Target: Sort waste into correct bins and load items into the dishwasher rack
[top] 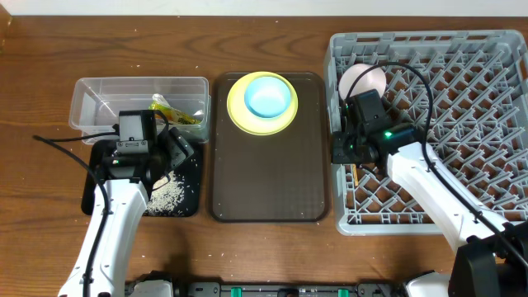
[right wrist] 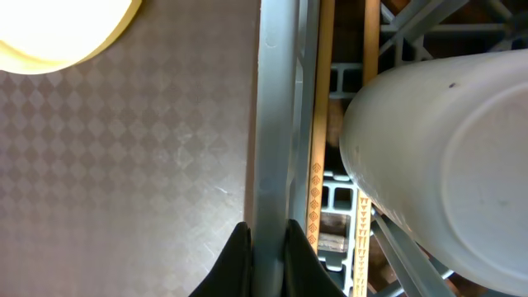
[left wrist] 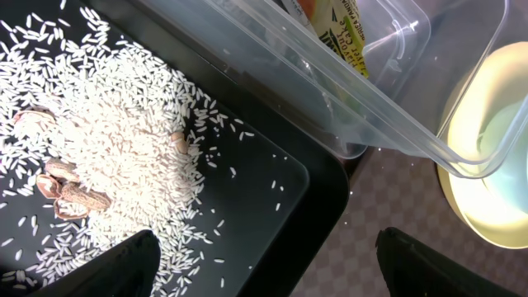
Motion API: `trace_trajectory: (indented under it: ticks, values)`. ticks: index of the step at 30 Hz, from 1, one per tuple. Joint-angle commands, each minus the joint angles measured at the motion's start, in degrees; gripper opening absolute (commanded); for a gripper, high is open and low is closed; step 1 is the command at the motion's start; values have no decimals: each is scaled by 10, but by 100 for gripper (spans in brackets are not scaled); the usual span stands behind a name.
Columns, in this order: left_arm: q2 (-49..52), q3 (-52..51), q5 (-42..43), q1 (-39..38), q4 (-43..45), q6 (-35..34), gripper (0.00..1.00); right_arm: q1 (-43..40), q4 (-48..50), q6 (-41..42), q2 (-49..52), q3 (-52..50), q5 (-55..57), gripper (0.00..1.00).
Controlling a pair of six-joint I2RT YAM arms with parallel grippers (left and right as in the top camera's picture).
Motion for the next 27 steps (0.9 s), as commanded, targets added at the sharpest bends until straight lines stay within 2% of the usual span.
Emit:
trace_trajectory:
  ticks: [1,12,21,27]
  values:
    - [-4,-3,-7,2,-1,-3,87,14,18,-8,0,6,-17,4]
    - [-4,-3,-7,2,-1,-3,87,15,7,-32,-5,14,25,7]
    - [-4,-3,-7,2,-1,-3,87,17,-56,-68,-24,119,40,11]
    - [-4,-3,-7,2,-1,-3,87,42,-33,-68,-24,144,40,13]
